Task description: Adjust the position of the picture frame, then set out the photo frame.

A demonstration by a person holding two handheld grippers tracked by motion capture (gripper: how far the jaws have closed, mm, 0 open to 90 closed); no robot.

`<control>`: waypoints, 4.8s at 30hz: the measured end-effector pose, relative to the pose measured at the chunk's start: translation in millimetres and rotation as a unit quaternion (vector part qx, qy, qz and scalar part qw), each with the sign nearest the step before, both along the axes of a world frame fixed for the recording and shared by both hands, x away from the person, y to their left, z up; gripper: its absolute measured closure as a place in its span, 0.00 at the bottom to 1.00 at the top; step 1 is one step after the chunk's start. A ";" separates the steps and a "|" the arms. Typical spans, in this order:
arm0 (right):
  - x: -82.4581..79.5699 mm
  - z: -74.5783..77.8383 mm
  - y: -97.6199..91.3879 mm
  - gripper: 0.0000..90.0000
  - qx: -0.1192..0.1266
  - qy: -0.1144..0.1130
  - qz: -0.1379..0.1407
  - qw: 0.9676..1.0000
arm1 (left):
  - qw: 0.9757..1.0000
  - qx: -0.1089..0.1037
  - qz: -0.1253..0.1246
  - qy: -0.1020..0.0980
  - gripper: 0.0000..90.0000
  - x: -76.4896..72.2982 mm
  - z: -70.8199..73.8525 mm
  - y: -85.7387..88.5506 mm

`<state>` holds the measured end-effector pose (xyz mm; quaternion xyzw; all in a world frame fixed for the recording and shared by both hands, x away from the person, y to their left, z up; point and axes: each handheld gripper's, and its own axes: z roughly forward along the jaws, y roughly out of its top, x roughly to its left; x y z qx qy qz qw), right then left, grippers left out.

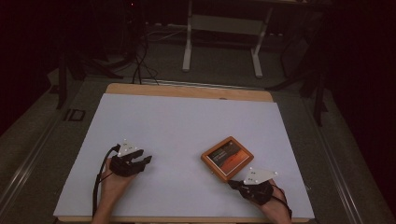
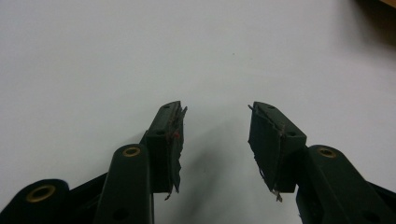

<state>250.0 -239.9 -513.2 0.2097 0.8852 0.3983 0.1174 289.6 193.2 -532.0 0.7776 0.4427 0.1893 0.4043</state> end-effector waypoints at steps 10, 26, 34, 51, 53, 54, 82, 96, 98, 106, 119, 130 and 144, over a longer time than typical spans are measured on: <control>27.3 3.3 48.7 1.00 -0.010 -0.007 0.028 1.000 | 1.000 0.005 -0.009 -0.002 0.63 -1.1 0.2 -1.9; 80.5 5.6 98.8 1.00 -0.020 -0.003 0.023 1.000 | 0.999 0.008 -0.039 -0.001 0.67 -3.5 1.0 -11.9; 94.3 24.9 57.1 1.00 0.033 -0.008 -0.006 0.999 | 0.997 0.010 -0.078 -0.001 0.73 -13.3 1.9 -39.5; 161.3 12.9 9.2 1.00 0.050 -0.012 -0.156 0.986 | 0.992 0.005 -0.123 -0.032 1.00 -11.6 3.2 -114.8; 169.6 8.7 9.6 1.00 0.037 -0.005 -0.169 0.985 | 0.991 -0.001 -0.129 -0.033 1.00 -7.2 2.9 -124.5; 173.9 6.5 10.0 1.00 0.032 -0.001 -0.173 0.984 | 0.990 0.003 -0.134 -0.032 1.00 -5.1 2.0 -129.2; 155.0 -4.4 8.7 1.00 -0.011 0.085 -0.111 0.990 | 0.998 -0.013 -0.063 0.016 1.00 38.7 4.1 -125.6; 107.0 -8.5 51.4 1.00 -0.025 0.070 -0.077 0.994 | 0.999 -0.019 -0.003 0.042 1.00 55.5 4.9 -97.1; 103.3 -8.4 54.3 1.00 -0.025 0.069 -0.079 0.994 | 0.999 -0.018 -0.002 0.042 1.00 54.9 5.2 -95.9; 97.9 -11.7 54.3 1.00 -0.008 0.066 -0.090 0.994 | 0.998 -0.022 -0.007 0.052 1.00 46.7 4.3 -94.9; 93.8 2.9 46.2 0.94 0.006 0.015 -0.102 0.995 | 0.999 -0.010 0.004 0.051 0.81 8.4 -1.3 -59.2; 90.9 15.2 35.7 0.68 0.043 -0.006 -0.122 0.992 | 1.000 -0.016 0.001 0.018 0.65 -0.7 10.5 -51.0; 94.8 34.1 43.2 0.59 0.045 -0.030 -0.121 0.991 | 1.000 -0.023 -0.001 0.016 0.59 -4.2 14.6 -52.8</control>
